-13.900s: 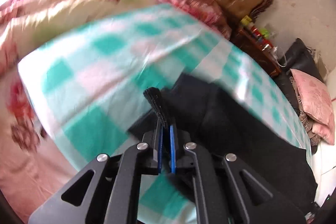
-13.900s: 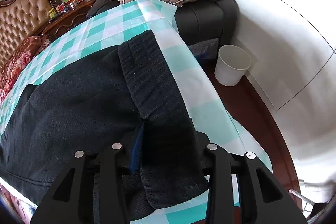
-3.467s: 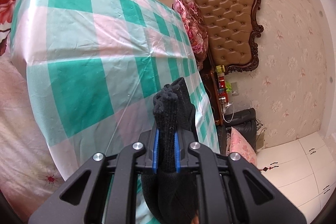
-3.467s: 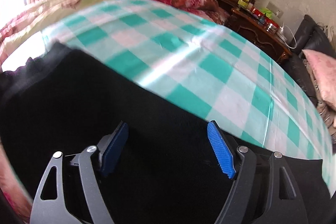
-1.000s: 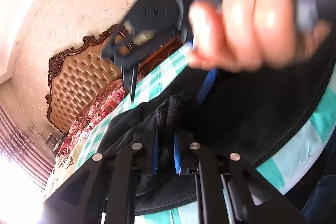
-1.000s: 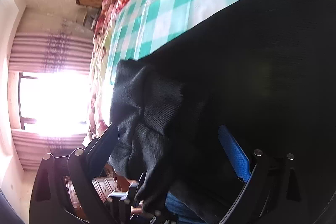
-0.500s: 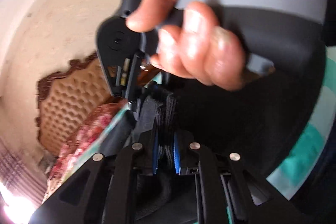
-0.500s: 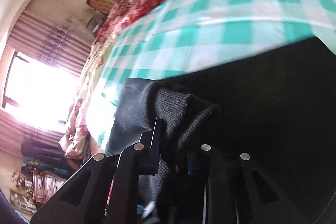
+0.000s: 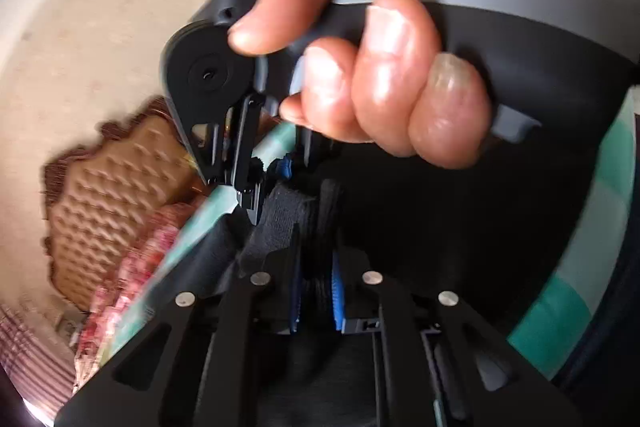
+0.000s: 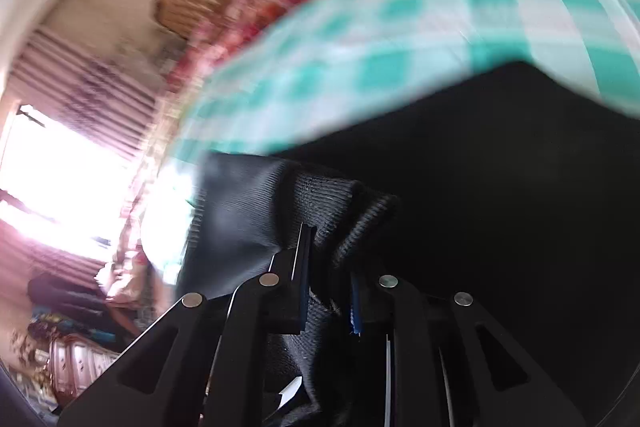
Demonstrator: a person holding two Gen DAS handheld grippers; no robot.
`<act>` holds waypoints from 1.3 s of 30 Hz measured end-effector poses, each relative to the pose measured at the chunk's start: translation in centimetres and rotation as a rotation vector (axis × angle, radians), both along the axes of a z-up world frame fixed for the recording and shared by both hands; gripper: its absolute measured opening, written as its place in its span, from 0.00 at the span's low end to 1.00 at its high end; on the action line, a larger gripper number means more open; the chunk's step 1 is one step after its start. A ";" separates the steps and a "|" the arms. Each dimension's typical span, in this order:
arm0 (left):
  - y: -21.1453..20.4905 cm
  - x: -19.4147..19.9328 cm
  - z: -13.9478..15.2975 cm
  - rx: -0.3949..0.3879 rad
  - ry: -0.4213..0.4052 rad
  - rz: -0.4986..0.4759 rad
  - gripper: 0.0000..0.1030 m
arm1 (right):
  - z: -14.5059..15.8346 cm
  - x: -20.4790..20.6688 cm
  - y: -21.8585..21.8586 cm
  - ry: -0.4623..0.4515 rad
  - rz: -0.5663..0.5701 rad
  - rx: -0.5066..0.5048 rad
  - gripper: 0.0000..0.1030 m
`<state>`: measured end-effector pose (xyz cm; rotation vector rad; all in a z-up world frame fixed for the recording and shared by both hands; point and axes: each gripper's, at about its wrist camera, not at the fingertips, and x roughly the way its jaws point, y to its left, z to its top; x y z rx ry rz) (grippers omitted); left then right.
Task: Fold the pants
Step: 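Fold the held cuffs over toward the waistband with the left tool, then lay the cuffs on the waistband and open the left tool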
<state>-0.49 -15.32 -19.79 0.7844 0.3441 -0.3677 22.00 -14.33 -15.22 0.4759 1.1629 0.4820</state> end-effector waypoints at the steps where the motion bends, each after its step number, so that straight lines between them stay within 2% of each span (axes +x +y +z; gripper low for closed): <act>1: -0.1 -0.5 0.0 -0.008 -0.010 -0.010 0.19 | -0.1 -0.3 -0.4 -0.010 -0.002 0.023 0.21; 2: 0.2 -0.6 0.4 -0.030 0.005 -0.025 0.23 | 0.2 -0.5 -0.4 -0.019 0.004 0.009 0.21; 3: 0.4 -0.7 0.9 -0.061 0.031 -0.044 0.33 | 0.4 -0.7 -0.5 -0.029 0.007 -0.004 0.21; 4: 0.8 -0.7 1.4 -0.091 0.050 -0.052 0.50 | 0.5 -0.7 -0.4 -0.032 0.005 -0.006 0.21; 5: 1.2 -1.0 2.0 -0.122 0.050 -0.056 0.58 | 0.4 -0.8 -0.6 -0.029 0.000 0.001 0.21; 7: 2.4 -1.8 3.4 -0.200 0.068 -0.064 0.61 | 0.3 -0.9 -0.7 -0.028 -0.003 0.006 0.21; 10: 6.0 -1.8 6.6 -0.399 0.122 -0.023 0.61 | 0.6 -0.8 -0.8 -0.030 -0.013 0.017 0.20; 11: 8.0 -1.3 7.6 -0.492 0.154 0.019 0.60 | 0.7 -0.9 -1.2 -0.023 -0.026 0.031 0.21; 12: 9.7 -0.5 8.2 -0.572 0.192 0.059 0.49 | 1.0 -1.0 -1.4 -0.016 -0.038 0.041 0.21; 13: 11.6 0.2 8.4 -0.661 0.240 0.104 0.28 | 1.1 -1.1 -1.7 -0.011 -0.049 0.045 0.21; 14: 14.0 2.0 8.3 -0.750 0.309 0.174 0.18 | 1.5 -1.3 -2.1 -0.013 -0.066 0.036 0.21; 15: 15.2 3.3 7.9 -0.776 0.350 0.220 0.11 | 1.9 -1.6 -2.5 -0.020 -0.085 0.017 0.21; 18: 15.9 6.4 4.2 -0.703 0.525 0.291 0.10 | 4.4 -2.7 -2.9 -0.088 -0.120 -0.047 0.21; 21: 16.3 6.4 3.8 -0.703 0.498 0.278 0.10 | 7.4 -4.5 -1.2 -0.202 -0.123 -0.152 0.21; 23: 16.0 6.1 3.8 -0.695 0.498 0.272 0.10 | 8.1 -5.5 0.8 -0.257 -0.119 -0.213 0.22; 25: 16.1 6.3 3.7 -0.720 0.509 0.268 0.10 | 7.7 -6.2 3.1 -0.297 -0.119 -0.272 0.25; 26: 16.3 6.5 3.6 -0.737 0.522 0.268 0.10 | 6.9 -6.3 4.4 -0.299 -0.103 -0.297 0.30; 28: 17.6 6.4 4.1 -0.804 0.558 0.264 0.10 | 4.8 -6.1 6.1 -0.270 -0.076 -0.363 0.30; 29: 18.2 6.2 5.1 -0.842 0.545 0.270 0.10 | 3.5 -6.0 6.7 -0.251 -0.072 -0.409 0.30; 30: 18.9 6.5 5.9 -0.848 0.507 0.294 0.10 | 2.2 -6.1 7.0 -0.262 -0.076 -0.450 0.30; 32: 20.2 8.3 8.1 -0.833 0.435 0.352 0.11 | 1.9 -6.9 7.7 -0.352 -0.067 -0.530 0.32; 33: 20.5 9.2 8.7 -0.818 0.435 0.367 0.13 | 2.0 -7.1 7.9 -0.364 -0.064 -0.568 0.32; 35: 21.2 12.4 9.3 -0.765 0.454 0.433 0.13 | 1.9 -6.8 7.5 -0.338 -0.084 -0.550 0.33; 36: 21.6 13.6 9.4 -0.765 0.460 0.459 0.13 | 1.8 -6.7 7.3 -0.335 -0.091 -0.556 0.34; 37: 22.1 15.1 9.4 -0.777 0.475 0.490 0.13 | 1.8 -6.7 7.3 -0.336 -0.088 -0.557 0.34; 39: 22.5 19.1 8.0 -0.712 0.585 0.562 0.12 | 1.7 -6.5 6.9 -0.324 -0.089 -0.540 0.34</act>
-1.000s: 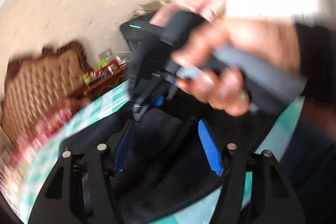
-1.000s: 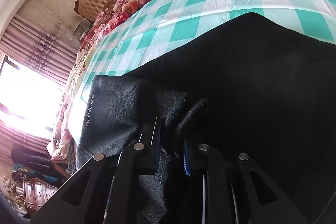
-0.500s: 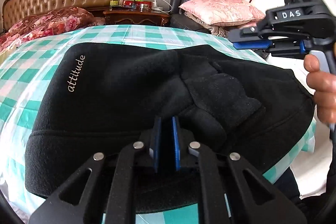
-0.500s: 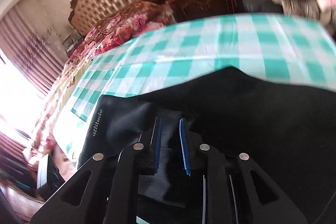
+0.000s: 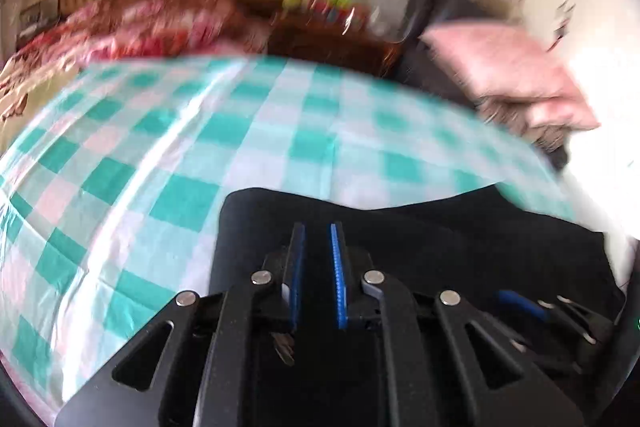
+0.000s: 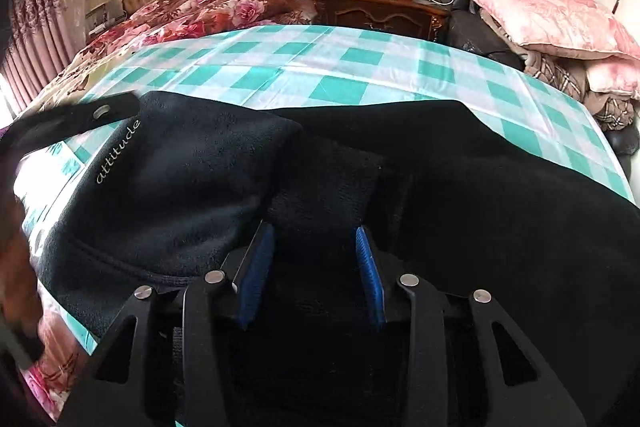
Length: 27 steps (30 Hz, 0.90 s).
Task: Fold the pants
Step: 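Lay the cuffs on the waistband and open the left tool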
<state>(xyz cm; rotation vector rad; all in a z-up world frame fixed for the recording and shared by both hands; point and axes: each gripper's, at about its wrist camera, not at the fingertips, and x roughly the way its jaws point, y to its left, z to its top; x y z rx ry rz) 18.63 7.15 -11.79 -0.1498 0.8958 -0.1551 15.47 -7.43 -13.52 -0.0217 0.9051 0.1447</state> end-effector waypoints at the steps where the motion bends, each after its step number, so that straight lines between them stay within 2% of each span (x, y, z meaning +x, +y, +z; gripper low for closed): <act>1: 0.3 1.3 -0.7 -0.006 0.040 -0.001 0.12 | 0.0 -0.1 0.1 0.002 -0.001 0.002 0.34; 2: 0.6 2.4 -1.9 -0.021 0.091 0.013 0.12 | 0.1 -0.2 0.1 0.001 0.001 0.000 0.34; 3: 0.5 2.9 -2.1 -0.011 0.099 0.009 0.12 | 0.1 -0.4 0.2 -0.002 0.003 -0.004 0.34; 5: 0.1 3.0 -1.8 0.018 0.096 0.002 0.11 | 0.1 -0.4 0.1 -0.003 0.003 -0.005 0.34; 7: 0.1 2.2 -1.5 0.003 0.079 0.012 0.11 | 0.2 -0.4 0.1 0.000 0.004 -0.003 0.34; 10: 0.7 -0.6 -0.1 0.007 0.000 0.025 0.11 | 0.2 -0.5 0.1 -0.001 0.005 0.001 0.34; 13: 1.2 -4.6 0.9 0.051 -0.053 0.058 0.11 | 0.2 -0.4 0.0 0.001 0.007 0.008 0.34; 17: 1.9 -9.1 0.4 0.123 -0.095 0.077 0.11 | 0.2 -0.4 0.0 0.000 0.007 0.011 0.34; 18: 2.0 -9.8 -0.3 0.130 -0.081 0.066 0.11 | 0.2 -0.4 0.1 0.000 0.007 0.008 0.34; 20: 2.1 -10.3 -2.3 0.133 -0.030 0.040 0.12 | 0.1 -0.4 0.1 0.000 0.009 0.009 0.34; 21: 2.3 -10.5 -2.6 0.132 -0.038 0.036 0.12 | 0.1 -0.5 0.1 -0.001 0.009 0.005 0.34; 25: 2.8 -11.7 -0.7 0.081 -0.079 0.039 0.13 | 0.0 -0.6 0.1 -0.001 0.007 0.003 0.34; 27: 2.6 -12.9 0.1 0.086 -0.120 0.028 0.13 | 0.0 -0.6 0.1 -0.002 0.007 0.003 0.34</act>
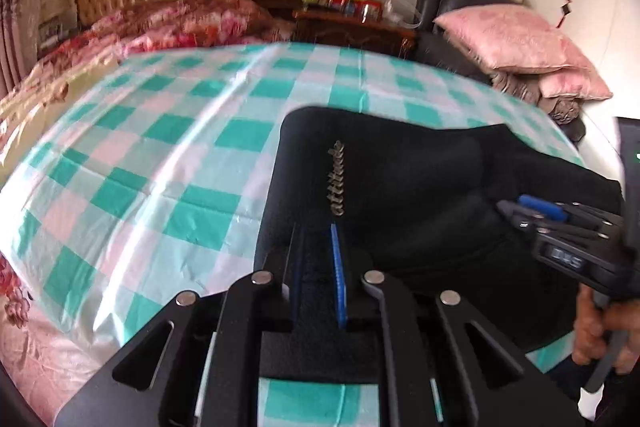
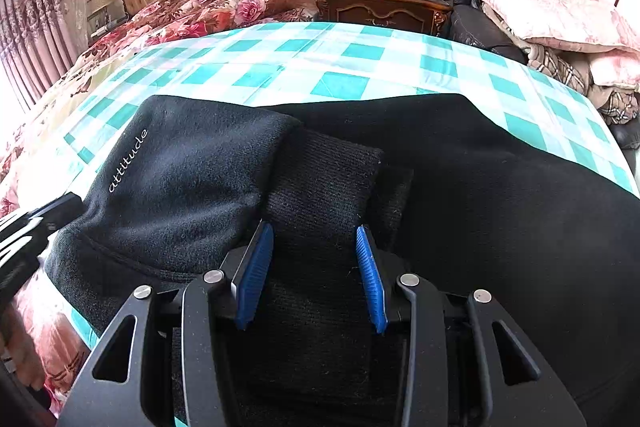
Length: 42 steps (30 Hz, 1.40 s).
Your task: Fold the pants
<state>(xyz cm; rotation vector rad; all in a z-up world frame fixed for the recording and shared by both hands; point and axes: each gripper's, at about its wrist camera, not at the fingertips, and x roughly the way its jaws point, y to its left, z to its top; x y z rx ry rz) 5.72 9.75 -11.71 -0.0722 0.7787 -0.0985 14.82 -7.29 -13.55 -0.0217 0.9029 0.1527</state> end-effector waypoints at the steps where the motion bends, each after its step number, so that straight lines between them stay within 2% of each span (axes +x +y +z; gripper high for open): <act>1: -0.3 -0.5 0.0 0.009 -0.004 -0.015 0.13 | 0.0 0.0 0.0 0.000 -0.002 -0.001 0.34; 3: -0.8 -1.0 -1.5 0.031 0.040 -0.043 0.13 | 0.0 -0.1 0.0 0.001 -0.003 -0.003 0.34; 4: -0.8 -1.3 -2.0 0.029 0.036 -0.048 0.13 | 0.0 0.0 0.0 0.000 -0.003 -0.004 0.34; 9: -0.6 -1.0 -2.1 0.002 0.039 -0.047 0.13 | 0.3 0.0 0.1 0.005 -0.006 -0.009 0.34; 13: -0.7 -1.3 -2.3 0.008 0.022 -0.045 0.14 | 2.0 0.1 -0.2 0.004 -0.040 0.025 0.34; 15: -0.6 -1.3 -2.3 -0.003 0.019 -0.039 0.14 | 3.2 0.3 0.3 -0.034 -0.024 0.024 0.34; 18: -0.6 -1.2 -2.4 -0.007 0.018 -0.039 0.14 | 3.8 1.5 1.8 -0.024 0.013 0.012 0.35; 22: -0.5 -1.2 -2.4 -0.015 0.014 -0.040 0.14 | 3.4 3.7 3.9 -0.004 0.043 0.007 0.35; 24: -0.4 -1.2 -2.4 -0.021 0.013 -0.043 0.14 | 2.0 5.1 4.6 0.042 0.015 -0.053 0.35; 25: -0.2 -1.2 -2.3 -0.038 0.012 -0.044 0.15 | 1.3 5.4 4.7 0.055 0.005 -0.077 0.35; 27: 1.0 -1.5 -2.0 -0.133 -0.002 -0.043 0.19 | 0.7 5.2 5.3 0.024 0.025 -0.136 0.35; 29: 2.2 -2.1 -1.7 -0.208 -0.035 -0.033 0.33 | 0.3 4.7 6.4 0.000 0.040 -0.222 0.35; 30: 2.7 -2.3 -1.6 -0.227 -0.047 -0.023 0.50 | 0.0 4.5 6.6 -0.013 0.039 -0.246 0.35; 31: 3.4 -2.5 -1.7 -0.249 -0.049 0.000 0.59 | -0.1 4.3 6.8 -0.023 0.034 -0.258 0.35; 34: 5.6 -2.7 -2.4 -0.341 -0.041 0.052 0.59 | -0.4 4.2 6.9 -0.038 0.024 -0.278 0.35; 38: 6.8 -2.6 -3.3 -0.435 -0.013 0.037 0.56 | -0.7 4.0 7.0 -0.063 0.019 -0.300 0.35; 42: 6.6 -2.4 -4.7 -0.465 0.027 0.027 0.55 | -0.9 3.7 7.3 -0.080 0.015 -0.322 0.35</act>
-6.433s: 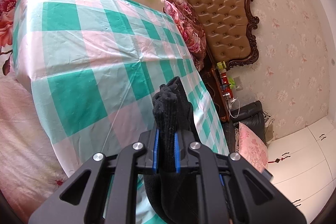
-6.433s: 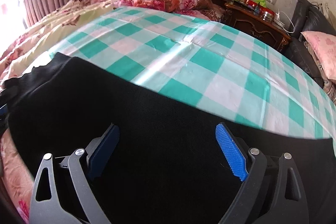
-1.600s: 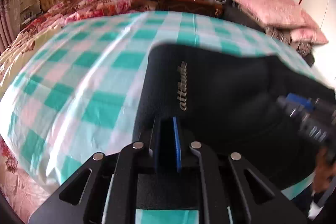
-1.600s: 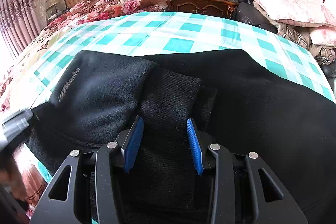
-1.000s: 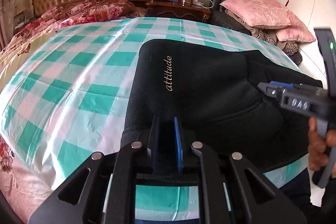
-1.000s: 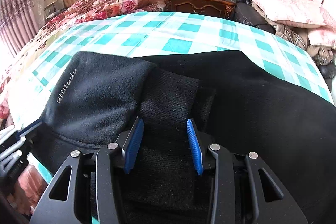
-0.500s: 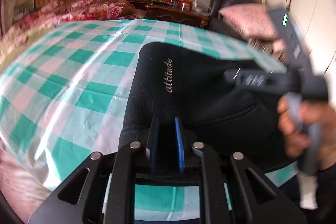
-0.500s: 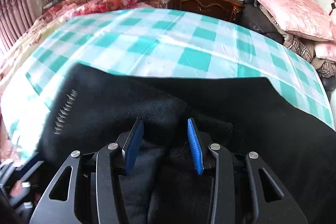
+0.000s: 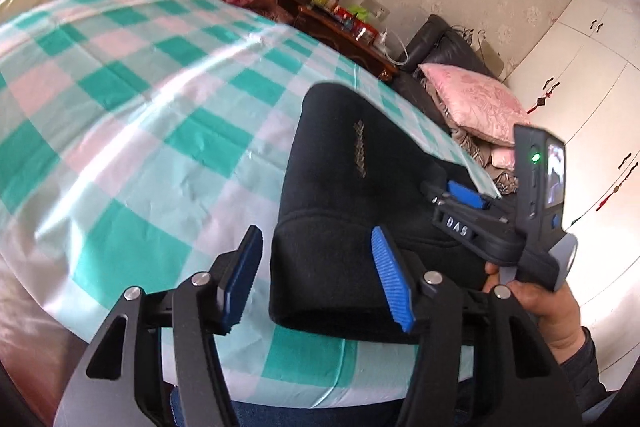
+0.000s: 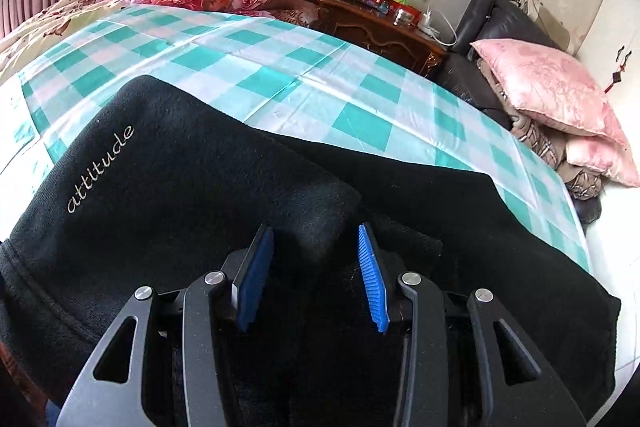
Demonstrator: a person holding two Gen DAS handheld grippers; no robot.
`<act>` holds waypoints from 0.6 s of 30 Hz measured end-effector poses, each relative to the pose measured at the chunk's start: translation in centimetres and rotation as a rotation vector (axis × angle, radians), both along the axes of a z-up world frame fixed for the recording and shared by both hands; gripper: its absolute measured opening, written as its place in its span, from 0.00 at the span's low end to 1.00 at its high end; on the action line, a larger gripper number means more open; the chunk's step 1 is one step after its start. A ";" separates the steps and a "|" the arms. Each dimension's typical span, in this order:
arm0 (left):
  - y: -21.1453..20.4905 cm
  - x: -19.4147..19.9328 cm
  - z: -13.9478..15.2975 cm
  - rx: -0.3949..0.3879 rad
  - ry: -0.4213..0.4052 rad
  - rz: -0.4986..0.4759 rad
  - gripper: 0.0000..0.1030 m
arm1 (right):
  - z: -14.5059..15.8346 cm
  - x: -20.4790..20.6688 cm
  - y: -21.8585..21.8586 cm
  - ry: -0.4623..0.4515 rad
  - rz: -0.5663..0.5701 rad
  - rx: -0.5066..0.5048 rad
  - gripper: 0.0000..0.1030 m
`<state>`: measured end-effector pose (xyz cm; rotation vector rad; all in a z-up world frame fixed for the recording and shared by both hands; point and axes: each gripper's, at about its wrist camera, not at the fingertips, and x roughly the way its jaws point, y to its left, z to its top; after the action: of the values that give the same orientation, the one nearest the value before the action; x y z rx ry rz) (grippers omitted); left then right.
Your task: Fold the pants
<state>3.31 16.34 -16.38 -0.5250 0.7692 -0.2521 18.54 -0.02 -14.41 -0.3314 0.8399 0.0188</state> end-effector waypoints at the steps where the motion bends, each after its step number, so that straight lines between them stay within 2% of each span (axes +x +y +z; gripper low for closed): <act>1: 0.0 0.0 -0.3 -0.010 0.007 -0.004 0.55 | 0.0 -0.1 0.1 0.000 0.001 0.000 0.35; 5: 0.3 0.3 -1.3 -0.075 0.033 -0.034 0.55 | 0.0 -0.1 0.2 -0.003 0.000 -0.003 0.35; 7: 0.2 0.3 -1.5 -0.094 0.037 -0.042 0.51 | 0.0 -0.1 0.2 -0.003 0.000 -0.001 0.35; 18: 0.1 0.4 -1.6 -0.093 0.039 -0.042 0.47 | 0.0 -0.1 0.2 -0.008 0.001 -0.003 0.35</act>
<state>3.74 16.48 -17.97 -0.6033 0.8095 -0.3185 18.40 0.21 -14.39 -0.3346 0.8322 0.0167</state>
